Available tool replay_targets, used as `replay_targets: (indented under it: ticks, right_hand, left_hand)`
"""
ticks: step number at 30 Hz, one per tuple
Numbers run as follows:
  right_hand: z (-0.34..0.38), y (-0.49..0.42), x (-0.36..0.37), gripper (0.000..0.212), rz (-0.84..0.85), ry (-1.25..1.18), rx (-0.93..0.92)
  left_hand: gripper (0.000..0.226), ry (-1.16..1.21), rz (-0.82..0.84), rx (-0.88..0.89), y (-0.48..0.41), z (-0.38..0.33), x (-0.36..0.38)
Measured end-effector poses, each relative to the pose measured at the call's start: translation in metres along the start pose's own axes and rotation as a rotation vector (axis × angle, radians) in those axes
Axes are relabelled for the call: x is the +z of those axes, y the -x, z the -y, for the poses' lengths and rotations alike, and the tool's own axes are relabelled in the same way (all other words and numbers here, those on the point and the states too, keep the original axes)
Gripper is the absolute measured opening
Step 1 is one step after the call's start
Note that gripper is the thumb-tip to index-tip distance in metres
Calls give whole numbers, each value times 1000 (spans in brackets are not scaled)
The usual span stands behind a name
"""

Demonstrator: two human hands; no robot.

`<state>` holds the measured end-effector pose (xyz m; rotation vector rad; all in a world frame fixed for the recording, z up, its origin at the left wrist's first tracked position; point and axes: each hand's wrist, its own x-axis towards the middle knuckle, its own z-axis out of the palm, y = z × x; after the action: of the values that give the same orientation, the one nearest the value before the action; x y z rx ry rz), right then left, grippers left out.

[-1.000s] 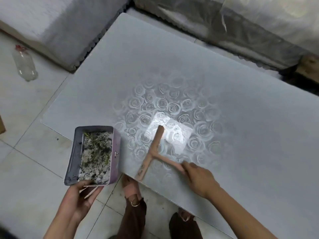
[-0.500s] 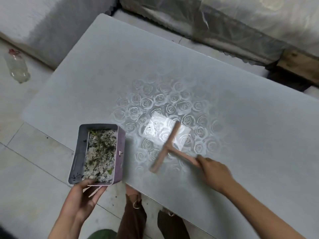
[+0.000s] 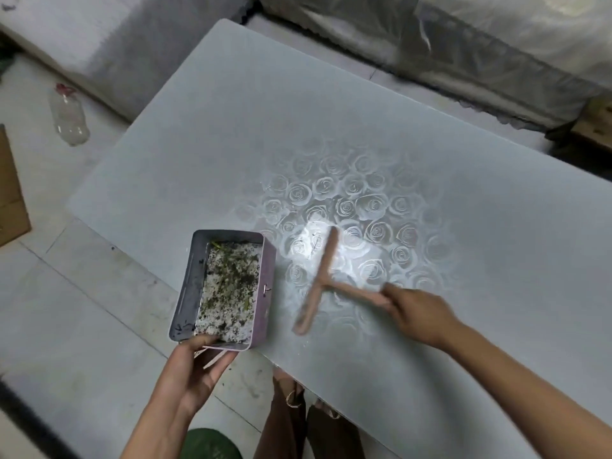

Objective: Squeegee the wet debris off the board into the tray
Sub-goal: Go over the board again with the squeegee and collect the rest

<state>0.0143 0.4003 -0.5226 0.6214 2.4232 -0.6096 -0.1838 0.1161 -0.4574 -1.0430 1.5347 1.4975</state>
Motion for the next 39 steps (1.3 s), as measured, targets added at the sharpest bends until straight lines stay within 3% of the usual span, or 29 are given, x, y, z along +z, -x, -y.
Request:
replay_targets:
  ticks: [2, 4, 7, 9, 12, 16, 19, 22, 26, 28, 32, 35, 39]
  right_hand:
    - [58, -40, 8, 21, 66, -15, -109]
    - [83, -61, -2, 20, 14, 49, -176]
    - [39, -47, -30, 22, -71, 146, -191]
    - [-11, -22, -52, 27, -120, 178, -99]
    - [-25, -22, -61, 29, -108, 220, -10]
    - [56, -76, -32, 25, -108, 117, -114]
    - [102, -112, -44, 25, -132, 179, -174]
    - [64, -102, -81, 32, -141, 226, -151]
    - [-44, -49, -142, 51, -107, 179, 74]
    - [-64, -56, -153, 52, -79, 193, 109]
    - [-9, -126, -132, 28, 4, 232, -78]
    - [43, -169, -129, 23, -5, 299, -220]
    - [-1, -173, -200, 27, -2, 350, -173]
  left_hand:
    - [21, 28, -18, 15, 0, -2, -7]
    - [21, 54, -47, 35, -1, -7, -16]
    - [19, 83, -71, 31, -3, -13, -34]
    - [18, 87, -77, 27, -4, -13, -40]
    - [19, 131, -90, 25, -12, -14, -54]
    - [20, 165, -126, 2, -19, -15, -62]
    - [18, 206, -133, 11, -21, -15, -65]
    - [16, 225, -118, 7, -23, -20, -65]
    - [16, 249, -83, -15, -28, -28, -58]
    - [18, 267, -84, -8, -34, -31, -52]
    - [20, 289, -110, -10, -46, -34, -37]
    - [19, 332, -125, -10, -53, -32, -29]
    - [18, 346, -130, -22, -58, -39, -19]
